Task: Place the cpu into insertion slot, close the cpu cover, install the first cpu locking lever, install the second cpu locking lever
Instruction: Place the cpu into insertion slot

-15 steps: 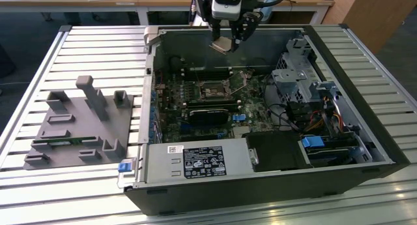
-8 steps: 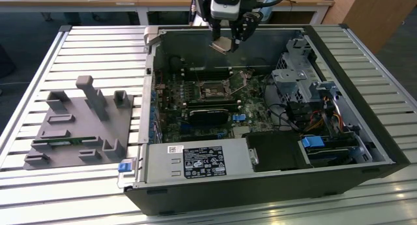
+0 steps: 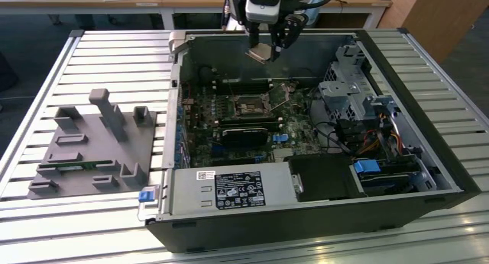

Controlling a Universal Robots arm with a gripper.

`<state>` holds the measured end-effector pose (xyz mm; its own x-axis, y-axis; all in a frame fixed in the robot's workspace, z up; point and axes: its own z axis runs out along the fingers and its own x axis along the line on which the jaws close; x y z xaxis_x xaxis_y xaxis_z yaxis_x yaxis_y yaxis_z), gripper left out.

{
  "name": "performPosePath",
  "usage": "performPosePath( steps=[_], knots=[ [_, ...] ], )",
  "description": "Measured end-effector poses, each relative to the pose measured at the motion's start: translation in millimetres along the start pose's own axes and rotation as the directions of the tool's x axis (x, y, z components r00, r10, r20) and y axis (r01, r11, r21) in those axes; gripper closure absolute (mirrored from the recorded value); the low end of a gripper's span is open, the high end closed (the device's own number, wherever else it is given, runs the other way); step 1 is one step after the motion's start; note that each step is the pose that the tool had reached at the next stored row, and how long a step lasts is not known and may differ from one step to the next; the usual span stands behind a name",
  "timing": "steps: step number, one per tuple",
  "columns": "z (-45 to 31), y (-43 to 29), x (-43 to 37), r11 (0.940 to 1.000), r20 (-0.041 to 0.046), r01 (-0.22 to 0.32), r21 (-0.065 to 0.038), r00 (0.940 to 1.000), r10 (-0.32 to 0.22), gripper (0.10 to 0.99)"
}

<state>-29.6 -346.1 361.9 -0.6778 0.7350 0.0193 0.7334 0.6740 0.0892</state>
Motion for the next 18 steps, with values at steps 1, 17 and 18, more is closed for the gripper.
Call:
performPosePath(
  steps=[1, 17, 18],
  knots=[
    [0.0, 0.0, 0.0, 1.0, 0.0002, -0.003, 0.0, 1.0, 0.003, 0.545],
    [0.0, -0.1, 0.1, 0.9989, 0.0042, -0.047, -0.001, 0.9989, 0.047, 0.545],
    [0.0, -0.1, 0.1, 0.9988, 0.0044, -0.05, -0.001, 0.9988, 0.05, 0.545]
  ],
)
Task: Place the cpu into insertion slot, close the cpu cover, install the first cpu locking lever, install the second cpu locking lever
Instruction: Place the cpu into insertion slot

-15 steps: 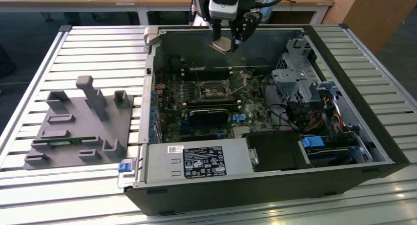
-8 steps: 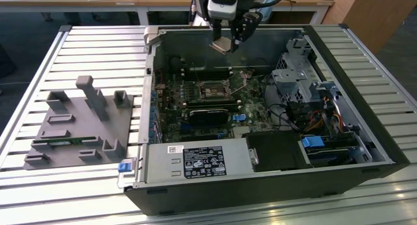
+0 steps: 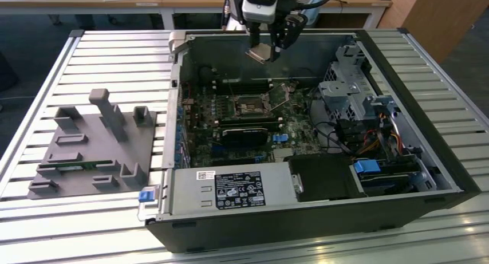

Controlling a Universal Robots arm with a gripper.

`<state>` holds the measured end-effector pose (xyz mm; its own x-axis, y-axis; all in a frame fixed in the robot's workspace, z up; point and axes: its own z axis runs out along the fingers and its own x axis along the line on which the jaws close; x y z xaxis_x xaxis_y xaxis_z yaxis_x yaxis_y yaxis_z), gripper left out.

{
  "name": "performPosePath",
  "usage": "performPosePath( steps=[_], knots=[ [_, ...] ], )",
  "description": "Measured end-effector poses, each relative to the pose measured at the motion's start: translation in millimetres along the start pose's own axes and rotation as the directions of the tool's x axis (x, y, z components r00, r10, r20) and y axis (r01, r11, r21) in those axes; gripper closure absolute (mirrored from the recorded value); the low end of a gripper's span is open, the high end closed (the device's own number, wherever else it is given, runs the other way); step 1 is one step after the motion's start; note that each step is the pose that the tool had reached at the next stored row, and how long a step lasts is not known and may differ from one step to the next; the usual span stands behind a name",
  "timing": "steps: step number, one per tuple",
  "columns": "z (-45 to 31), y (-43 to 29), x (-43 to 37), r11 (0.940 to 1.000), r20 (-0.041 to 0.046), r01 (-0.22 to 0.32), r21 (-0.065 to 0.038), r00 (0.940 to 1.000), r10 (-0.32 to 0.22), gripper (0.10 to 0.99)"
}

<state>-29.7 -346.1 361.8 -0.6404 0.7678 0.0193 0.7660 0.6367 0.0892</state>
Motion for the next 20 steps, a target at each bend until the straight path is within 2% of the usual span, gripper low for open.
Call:
performPosePath(
  steps=[9, 20],
  knots=[
    [0.2, -0.1, 0.1, 0.9994, 0.003, -0.033, -0.001, 0.9994, 0.033, 0.545],
    [0.8, -0.2, 0.1, 0.9954, 0.0085, -0.096, -0.002, 0.9954, 0.096, 0.545]
  ],
)
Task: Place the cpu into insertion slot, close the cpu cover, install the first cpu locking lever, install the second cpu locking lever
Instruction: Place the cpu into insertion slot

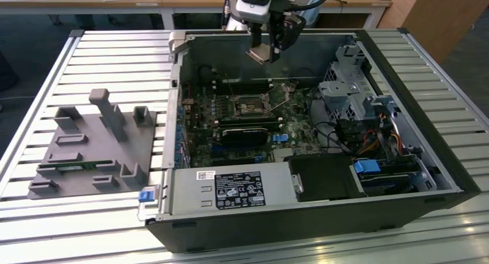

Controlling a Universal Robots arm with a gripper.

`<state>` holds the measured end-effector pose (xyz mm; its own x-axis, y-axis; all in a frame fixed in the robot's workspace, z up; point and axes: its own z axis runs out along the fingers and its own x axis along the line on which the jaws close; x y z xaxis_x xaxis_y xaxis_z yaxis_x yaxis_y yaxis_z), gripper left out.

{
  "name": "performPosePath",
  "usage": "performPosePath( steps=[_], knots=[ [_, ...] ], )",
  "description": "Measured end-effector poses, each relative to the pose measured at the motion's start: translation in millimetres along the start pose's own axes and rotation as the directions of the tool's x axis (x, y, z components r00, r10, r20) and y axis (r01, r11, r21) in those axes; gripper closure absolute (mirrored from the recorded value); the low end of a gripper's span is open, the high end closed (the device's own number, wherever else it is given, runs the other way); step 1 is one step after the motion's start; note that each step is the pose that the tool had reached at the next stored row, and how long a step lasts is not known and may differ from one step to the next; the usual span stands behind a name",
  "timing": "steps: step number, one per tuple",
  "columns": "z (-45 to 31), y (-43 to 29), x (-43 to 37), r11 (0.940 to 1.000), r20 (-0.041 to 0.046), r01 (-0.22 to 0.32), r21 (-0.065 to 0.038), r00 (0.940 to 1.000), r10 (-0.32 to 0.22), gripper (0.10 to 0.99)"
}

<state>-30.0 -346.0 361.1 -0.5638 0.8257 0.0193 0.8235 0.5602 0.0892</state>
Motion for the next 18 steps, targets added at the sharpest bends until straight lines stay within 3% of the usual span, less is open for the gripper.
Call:
performPosePath(
  steps=[18],
  knots=[
    [0.2, -0.6, 0.4, 0.9978, 0.0059, -0.066, -0.001, 0.9978, 0.066, 0.545]
  ],
)
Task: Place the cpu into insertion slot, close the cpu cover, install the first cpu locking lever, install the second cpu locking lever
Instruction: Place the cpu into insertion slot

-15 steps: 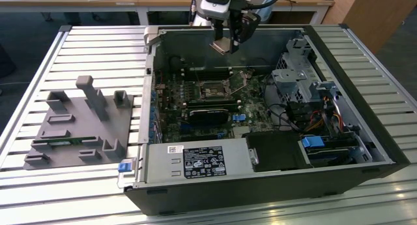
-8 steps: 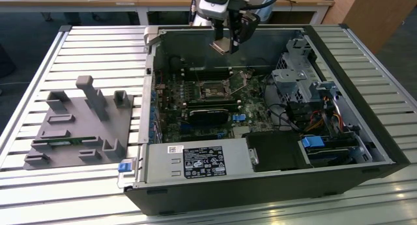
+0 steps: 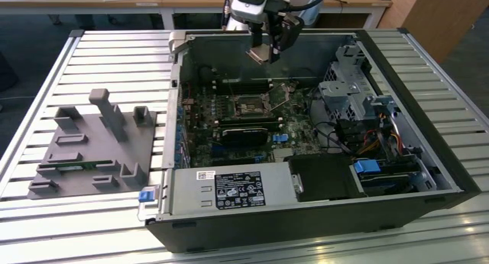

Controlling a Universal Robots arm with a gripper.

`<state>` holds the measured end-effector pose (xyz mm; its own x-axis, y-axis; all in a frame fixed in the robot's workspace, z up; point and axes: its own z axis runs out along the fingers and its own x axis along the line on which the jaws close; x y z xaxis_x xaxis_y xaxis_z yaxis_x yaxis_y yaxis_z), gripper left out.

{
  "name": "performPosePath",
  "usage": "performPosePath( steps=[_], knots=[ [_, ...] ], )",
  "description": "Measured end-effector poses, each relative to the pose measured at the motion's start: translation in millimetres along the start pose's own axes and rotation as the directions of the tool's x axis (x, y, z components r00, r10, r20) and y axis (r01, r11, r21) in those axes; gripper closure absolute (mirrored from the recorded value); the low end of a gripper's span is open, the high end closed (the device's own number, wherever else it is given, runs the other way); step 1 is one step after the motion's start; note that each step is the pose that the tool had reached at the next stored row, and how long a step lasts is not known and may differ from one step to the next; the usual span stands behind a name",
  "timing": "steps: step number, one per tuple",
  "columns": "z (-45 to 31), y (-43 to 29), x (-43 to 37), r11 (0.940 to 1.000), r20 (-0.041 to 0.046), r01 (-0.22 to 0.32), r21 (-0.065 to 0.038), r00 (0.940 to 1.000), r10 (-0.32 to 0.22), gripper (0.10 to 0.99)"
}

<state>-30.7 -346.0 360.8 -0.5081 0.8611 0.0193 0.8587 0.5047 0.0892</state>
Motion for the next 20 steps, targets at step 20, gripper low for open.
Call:
performPosePath(
  steps=[20],
  knots=[
    [0.0, -1.1, 0.6, 0.9977, 0.0061, -0.068, -0.001, 0.9976, 0.068, 0.545]
  ],
)
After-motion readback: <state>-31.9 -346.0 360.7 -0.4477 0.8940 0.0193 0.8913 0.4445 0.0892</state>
